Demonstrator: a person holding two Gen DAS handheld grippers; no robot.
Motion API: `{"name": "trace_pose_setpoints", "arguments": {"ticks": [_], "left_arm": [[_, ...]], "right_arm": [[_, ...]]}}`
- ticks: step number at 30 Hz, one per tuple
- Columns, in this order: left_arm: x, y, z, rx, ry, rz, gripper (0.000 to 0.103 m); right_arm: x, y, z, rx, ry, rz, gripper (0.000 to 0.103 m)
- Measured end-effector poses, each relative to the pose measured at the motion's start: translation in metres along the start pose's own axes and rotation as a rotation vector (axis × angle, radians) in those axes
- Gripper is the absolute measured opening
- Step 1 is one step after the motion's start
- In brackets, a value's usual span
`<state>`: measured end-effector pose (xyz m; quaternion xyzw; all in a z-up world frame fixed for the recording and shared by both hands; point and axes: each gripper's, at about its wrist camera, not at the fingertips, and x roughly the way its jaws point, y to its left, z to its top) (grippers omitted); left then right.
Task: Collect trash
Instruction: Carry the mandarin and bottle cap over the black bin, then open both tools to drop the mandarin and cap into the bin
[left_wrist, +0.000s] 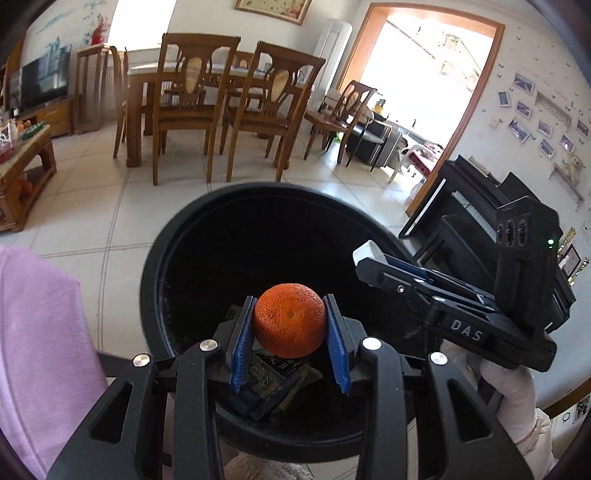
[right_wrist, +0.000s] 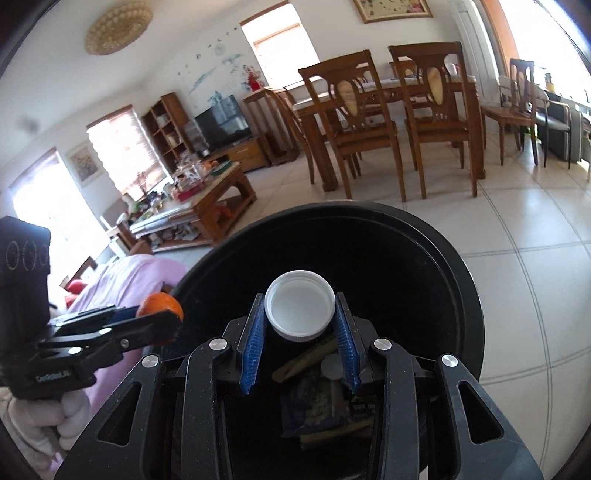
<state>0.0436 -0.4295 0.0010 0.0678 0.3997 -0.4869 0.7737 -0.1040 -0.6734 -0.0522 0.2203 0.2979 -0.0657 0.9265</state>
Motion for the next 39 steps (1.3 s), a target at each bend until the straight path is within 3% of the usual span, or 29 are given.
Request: {"name": "trace_pose_setpoints", "arguments": {"ticks": [19,23,25,26,29,35,39], "left_arm": [[0.022,-0.008,-0.004,0.06,0.04,0.062,0.037],[0.025,-0.011,-0.002,0.065,0.048,0.065,0.038],[0.026,-0.014,-0.001,0.076,0.047,0.064,0.047],[0.024,-0.017,-0.001,0.085,0.036,0.074,0.06],[0.018,-0.022,-0.002,0.121,-0.007,0.081,0.077],[0.009,-0.029,-0.006,0.174,-0.015,0.079,0.089],[-0.009,-0.03,-0.009,0.194,-0.04,0.081,0.092]], "right_arm": [[0.003,0.008,0.0,-0.015,0.002,-0.004,0.037],[0.002,0.008,0.002,-0.014,-0.003,-0.007,0.043],[0.0,0.008,0.002,-0.016,-0.009,-0.007,0.051],[-0.002,0.008,0.003,-0.016,-0.016,-0.007,0.053],[-0.007,0.01,0.003,-0.008,-0.038,-0.001,0.054],[-0.017,0.014,0.005,0.009,-0.078,0.003,0.054],[-0.019,0.022,0.006,0.02,-0.099,0.003,0.065]]}}
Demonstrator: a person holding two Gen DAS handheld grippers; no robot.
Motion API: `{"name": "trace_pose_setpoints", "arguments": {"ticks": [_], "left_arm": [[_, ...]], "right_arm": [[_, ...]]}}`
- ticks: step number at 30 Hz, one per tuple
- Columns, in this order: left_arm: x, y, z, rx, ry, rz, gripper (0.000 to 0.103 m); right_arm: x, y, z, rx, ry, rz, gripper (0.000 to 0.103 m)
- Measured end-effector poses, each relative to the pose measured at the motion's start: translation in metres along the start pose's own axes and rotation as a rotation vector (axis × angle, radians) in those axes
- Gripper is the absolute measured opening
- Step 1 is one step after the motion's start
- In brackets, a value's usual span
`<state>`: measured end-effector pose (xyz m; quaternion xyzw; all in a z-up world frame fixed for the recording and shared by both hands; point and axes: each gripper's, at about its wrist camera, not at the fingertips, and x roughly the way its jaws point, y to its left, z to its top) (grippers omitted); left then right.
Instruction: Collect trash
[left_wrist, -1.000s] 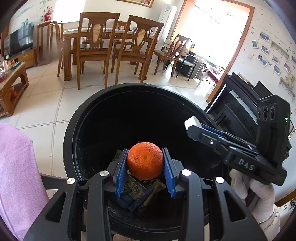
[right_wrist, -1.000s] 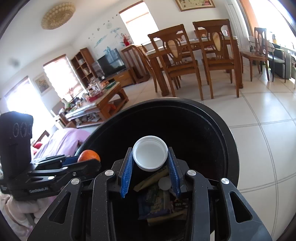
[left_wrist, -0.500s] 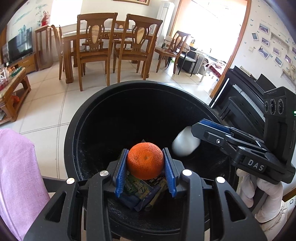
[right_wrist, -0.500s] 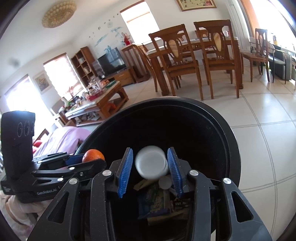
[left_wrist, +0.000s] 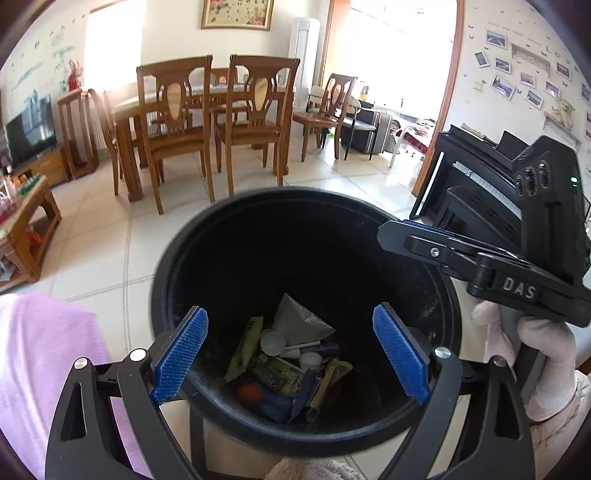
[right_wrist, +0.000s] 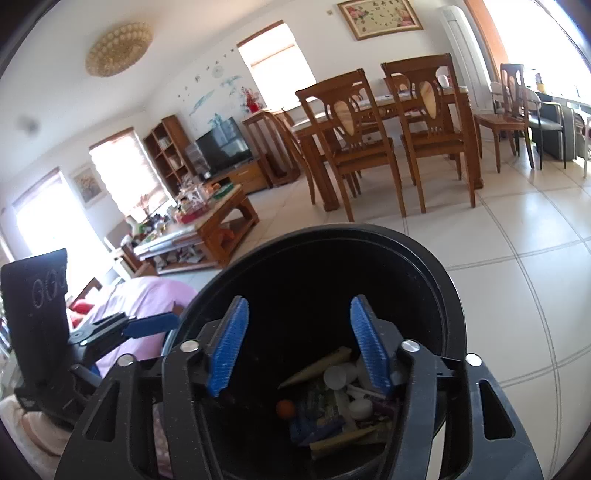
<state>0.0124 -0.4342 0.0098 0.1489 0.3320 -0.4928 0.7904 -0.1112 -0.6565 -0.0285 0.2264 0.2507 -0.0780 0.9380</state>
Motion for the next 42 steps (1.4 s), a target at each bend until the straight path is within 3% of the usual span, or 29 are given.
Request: {"name": "trace_pose_setpoints", "arguments": {"ticks": [2,5,8,11,14,20,23,29,32,37,42], "left_arm": [[-0.016,0.004,-0.001,0.003,-0.022,0.016,0.098],[-0.041,0.012,-0.006,0.002,-0.056,0.041,0.098],[-0.069,0.029,-0.016,-0.016,-0.081,0.082,0.098],[-0.099,0.052,-0.035,-0.045,-0.1,0.185,0.098],[-0.133,0.087,-0.063,-0.115,-0.104,0.347,0.098],[-0.208,0.164,-0.118,-0.308,-0.164,0.577,0.098],[-0.239,0.196,-0.143,-0.4,-0.171,0.644,0.098],[-0.285,0.236,-0.185,-0.472,-0.212,0.777,0.098],[-0.298,0.255,-0.2,-0.509,-0.217,0.819,0.098],[-0.311,0.265,-0.225,-0.549,-0.227,0.855,0.098],[-0.319,0.263,-0.228,-0.589,-0.25,0.883,0.098]], "right_arm": [[0.003,0.006,0.0,-0.003,0.004,0.004,0.07],[0.011,0.021,-0.002,-0.004,0.026,-0.006,0.088],[0.022,0.043,-0.004,-0.013,0.057,0.006,0.089],[0.034,0.077,-0.008,-0.044,0.08,0.011,0.091],[0.045,0.128,-0.012,-0.117,0.077,0.038,0.095],[0.073,0.253,-0.032,-0.301,0.06,0.128,0.098],[0.09,0.318,-0.048,-0.394,0.051,0.165,0.098],[0.104,0.412,-0.085,-0.487,0.015,0.215,0.098],[0.115,0.434,-0.094,-0.486,0.011,0.19,0.098],[0.125,0.439,-0.108,-0.478,-0.034,0.149,0.098],[0.119,0.424,-0.101,-0.435,-0.087,0.196,0.098]]}}
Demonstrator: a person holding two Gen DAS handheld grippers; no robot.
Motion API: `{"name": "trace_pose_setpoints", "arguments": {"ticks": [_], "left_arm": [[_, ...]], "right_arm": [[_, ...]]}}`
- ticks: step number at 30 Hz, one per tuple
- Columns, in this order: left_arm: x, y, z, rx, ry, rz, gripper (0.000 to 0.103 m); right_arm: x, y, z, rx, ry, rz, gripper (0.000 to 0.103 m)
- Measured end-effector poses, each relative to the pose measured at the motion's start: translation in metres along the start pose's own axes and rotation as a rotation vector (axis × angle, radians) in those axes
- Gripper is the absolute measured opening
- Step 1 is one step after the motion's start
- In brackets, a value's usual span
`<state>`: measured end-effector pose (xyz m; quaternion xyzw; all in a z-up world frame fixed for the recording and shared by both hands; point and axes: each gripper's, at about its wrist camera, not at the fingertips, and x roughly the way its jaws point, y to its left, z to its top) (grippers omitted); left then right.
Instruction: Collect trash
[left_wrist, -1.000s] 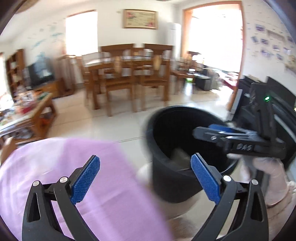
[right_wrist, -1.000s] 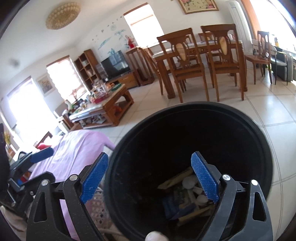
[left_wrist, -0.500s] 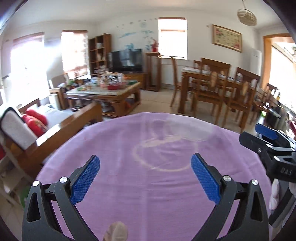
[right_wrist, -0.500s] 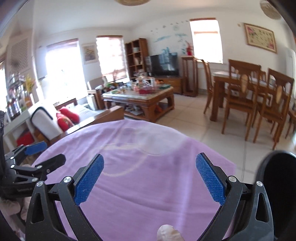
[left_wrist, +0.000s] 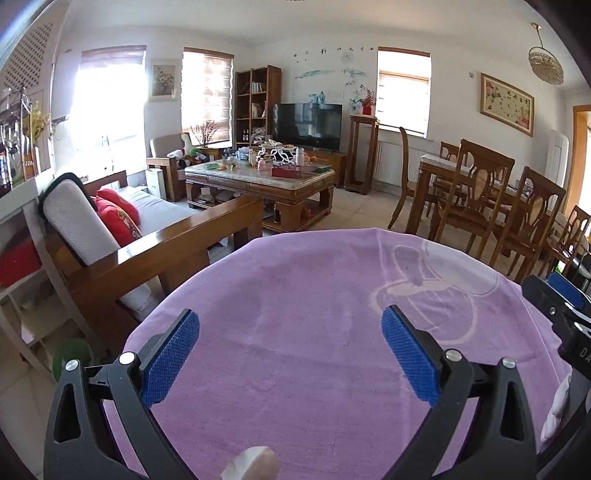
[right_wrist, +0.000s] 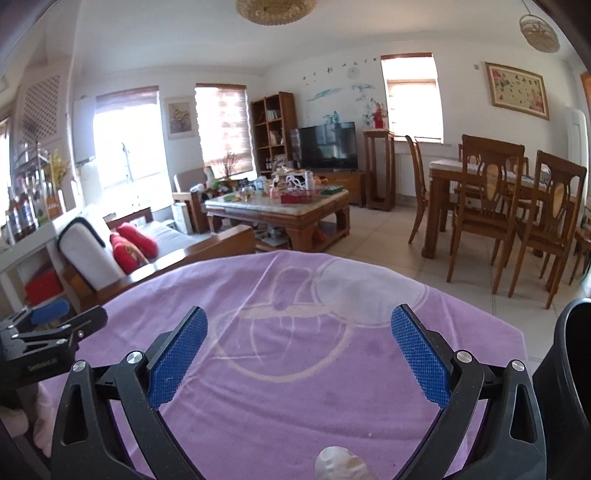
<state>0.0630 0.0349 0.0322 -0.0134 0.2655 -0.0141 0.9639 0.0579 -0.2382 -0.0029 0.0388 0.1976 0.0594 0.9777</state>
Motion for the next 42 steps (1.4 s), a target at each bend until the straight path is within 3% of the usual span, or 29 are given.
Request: {"name": "trace_pose_setpoints", "arguments": {"ticks": [4,16,42], "left_arm": [[-0.001,0.002,0.0,-0.013,-0.013,-0.004,0.098],[-0.01,0.009,0.003,-0.027,-0.061,0.025,0.098],[-0.005,0.006,0.001,-0.006,-0.045,0.039,0.098]], "right_arm": [[-0.013,-0.002,-0.001,-0.02,-0.042,0.014,0.098],[-0.01,0.002,-0.003,-0.027,-0.015,0.0,0.098],[-0.012,0.0,-0.002,-0.023,-0.023,0.005,0.098]]}}
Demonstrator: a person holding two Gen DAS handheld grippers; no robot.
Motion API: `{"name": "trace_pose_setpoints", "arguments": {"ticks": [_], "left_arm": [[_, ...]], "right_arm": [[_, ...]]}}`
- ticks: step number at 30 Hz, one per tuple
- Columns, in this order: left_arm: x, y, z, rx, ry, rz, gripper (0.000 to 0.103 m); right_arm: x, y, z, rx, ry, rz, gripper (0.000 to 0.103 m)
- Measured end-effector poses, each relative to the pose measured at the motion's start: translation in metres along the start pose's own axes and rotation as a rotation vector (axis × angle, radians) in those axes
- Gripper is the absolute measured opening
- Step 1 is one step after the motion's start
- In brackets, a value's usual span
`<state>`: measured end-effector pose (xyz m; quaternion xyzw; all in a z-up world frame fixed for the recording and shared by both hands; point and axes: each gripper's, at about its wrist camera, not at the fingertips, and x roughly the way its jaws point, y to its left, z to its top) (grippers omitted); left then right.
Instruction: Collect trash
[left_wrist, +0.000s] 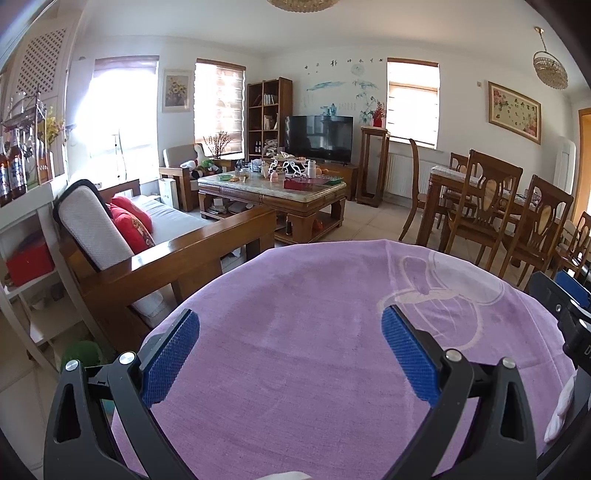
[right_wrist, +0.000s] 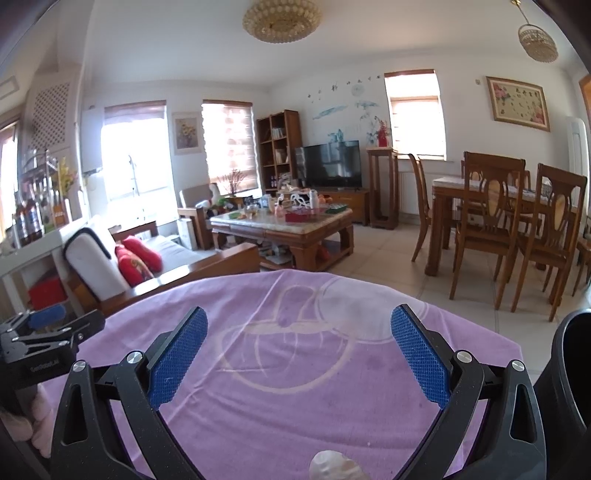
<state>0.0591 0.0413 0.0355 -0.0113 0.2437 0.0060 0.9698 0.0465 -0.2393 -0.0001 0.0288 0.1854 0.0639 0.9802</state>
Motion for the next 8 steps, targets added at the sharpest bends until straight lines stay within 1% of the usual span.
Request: {"name": "trace_pose_setpoints", "arguments": {"ticks": [8], "left_arm": [[0.0003,0.0001,-0.0005,0.002,-0.002,-0.001,0.098]], "right_arm": [[0.001,0.0028,0.0008,0.003,-0.002,0.001,0.098]]}}
